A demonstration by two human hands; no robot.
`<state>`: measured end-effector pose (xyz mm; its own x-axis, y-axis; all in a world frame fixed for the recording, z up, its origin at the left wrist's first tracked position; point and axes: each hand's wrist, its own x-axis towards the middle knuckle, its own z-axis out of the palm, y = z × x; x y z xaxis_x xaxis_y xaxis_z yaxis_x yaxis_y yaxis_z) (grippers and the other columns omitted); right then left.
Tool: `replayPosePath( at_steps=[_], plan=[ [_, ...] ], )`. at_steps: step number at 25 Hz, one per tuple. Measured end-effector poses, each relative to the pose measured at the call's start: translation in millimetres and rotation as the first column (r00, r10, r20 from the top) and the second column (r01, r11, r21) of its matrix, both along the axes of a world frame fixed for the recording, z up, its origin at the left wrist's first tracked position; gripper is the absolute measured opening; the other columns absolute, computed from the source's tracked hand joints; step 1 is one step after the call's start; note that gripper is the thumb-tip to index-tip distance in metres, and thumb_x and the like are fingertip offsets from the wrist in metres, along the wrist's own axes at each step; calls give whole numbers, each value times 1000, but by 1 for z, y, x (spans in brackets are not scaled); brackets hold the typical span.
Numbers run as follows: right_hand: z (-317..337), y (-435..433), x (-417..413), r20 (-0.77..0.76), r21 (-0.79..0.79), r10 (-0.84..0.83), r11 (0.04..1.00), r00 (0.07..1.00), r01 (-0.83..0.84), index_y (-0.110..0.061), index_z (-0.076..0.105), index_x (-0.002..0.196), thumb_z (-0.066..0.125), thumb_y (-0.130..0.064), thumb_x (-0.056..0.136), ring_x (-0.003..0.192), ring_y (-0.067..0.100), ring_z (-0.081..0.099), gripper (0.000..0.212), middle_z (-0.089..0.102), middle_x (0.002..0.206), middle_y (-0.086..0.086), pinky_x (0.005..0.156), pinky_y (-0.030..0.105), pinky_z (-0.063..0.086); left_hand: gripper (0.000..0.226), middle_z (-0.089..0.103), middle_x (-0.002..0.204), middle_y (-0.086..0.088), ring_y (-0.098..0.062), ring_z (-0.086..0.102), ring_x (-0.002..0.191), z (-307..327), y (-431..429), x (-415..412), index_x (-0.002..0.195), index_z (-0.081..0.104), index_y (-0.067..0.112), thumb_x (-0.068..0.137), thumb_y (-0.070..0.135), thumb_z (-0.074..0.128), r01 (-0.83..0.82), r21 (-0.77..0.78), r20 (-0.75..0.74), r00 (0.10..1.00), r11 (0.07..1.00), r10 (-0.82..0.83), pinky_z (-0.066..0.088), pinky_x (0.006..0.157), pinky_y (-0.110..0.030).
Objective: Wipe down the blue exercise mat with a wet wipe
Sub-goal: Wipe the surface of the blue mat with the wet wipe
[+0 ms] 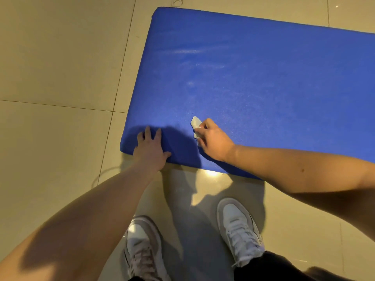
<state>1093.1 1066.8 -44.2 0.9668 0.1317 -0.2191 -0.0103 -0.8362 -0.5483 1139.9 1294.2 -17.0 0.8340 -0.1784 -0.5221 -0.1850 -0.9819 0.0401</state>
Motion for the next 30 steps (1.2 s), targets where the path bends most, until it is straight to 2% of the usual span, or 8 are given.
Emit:
replayPosePath(
  at_steps=[9, 13, 15, 18, 21, 23, 26, 30],
  plan=[
    [-2, 46, -16, -148, 57, -147, 986, 978, 157, -4, 65, 88, 56, -6, 88, 73, 30, 54, 9, 53, 88, 8, 65, 37, 45, 82, 7, 167, -7, -37, 7, 151, -4, 22, -10, 160, 16, 26, 95, 51, 60, -39, 7, 3, 999, 999, 39, 35, 113, -52],
    [4, 99, -9, -132, 108, -28, 993, 991, 42, -8, 69, 96, 58, -9, 86, 80, 27, 51, 15, 50, 92, 8, 66, 31, 35, 77, 6, 166, -8, -37, 9, 150, -2, 22, -12, 159, 18, 22, 97, 42, 60, -53, 2, -38, 998, 999, 53, 30, 117, -49],
    [9, 97, -14, -134, 133, -27, 990, 991, 45, -11, 69, 98, 56, -8, 88, 84, 30, 54, 17, 53, 96, 9, 71, 33, 42, 71, 14, 163, -9, -36, 18, 146, 0, 21, -13, 155, 25, 20, 96, 38, 59, -63, -8, -37, 997, 998, 63, 35, 112, -46],
    [26, 72, -17, -141, 202, -74, 974, 987, 101, -10, 69, 97, 51, -3, 90, 81, 26, 56, 20, 61, 93, 7, 77, 36, 52, 48, 50, 142, -12, -31, 46, 126, 7, 16, -16, 136, 53, 12, 95, 36, 60, -20, -115, 74, 997, 993, 28, 40, 102, -37],
    [60, 47, -14, -173, 258, -205, 935, 964, 245, -9, 66, 111, 53, -2, 93, 94, 21, 63, 23, 68, 104, 4, 89, 33, 52, 50, 60, 135, -4, -23, 57, 120, 42, 4, -23, 141, 55, 13, 94, 28, 67, -347, -499, -200, 938, 794, 283, 46, 102, -34],
    [90, 39, -13, -194, 323, -264, 892, 945, 316, -7, 64, 111, 53, 5, 91, 95, 21, 63, 26, 67, 103, 6, 87, 32, 54, 55, 62, 131, -1, -21, 63, 111, 74, -3, -32, 143, 53, 15, 92, 23, 72, -418, -650, -328, 908, 635, 261, 53, 97, -36],
    [135, 45, -13, -225, 422, -283, 834, 932, 355, -6, 63, 108, 54, 10, 87, 88, 18, 63, 28, 65, 98, 7, 71, 22, 55, 50, 66, 116, 2, -16, 66, 94, 116, -8, -40, 134, 58, 16, 88, 18, 76, -339, -742, -278, 941, 579, 195, 58, 86, -34],
    [192, 57, -14, -128, 410, -268, 862, 955, 297, -9, 61, 108, 56, 7, 87, 81, 15, 60, 27, 62, 96, 4, 62, 16, 52, 25, 69, 95, -1, -21, 66, 79, 164, -2, -45, 107, 67, 18, 85, 11, 77, -293, -795, -180, 950, 531, 256, 59, 80, -40]
  ],
)
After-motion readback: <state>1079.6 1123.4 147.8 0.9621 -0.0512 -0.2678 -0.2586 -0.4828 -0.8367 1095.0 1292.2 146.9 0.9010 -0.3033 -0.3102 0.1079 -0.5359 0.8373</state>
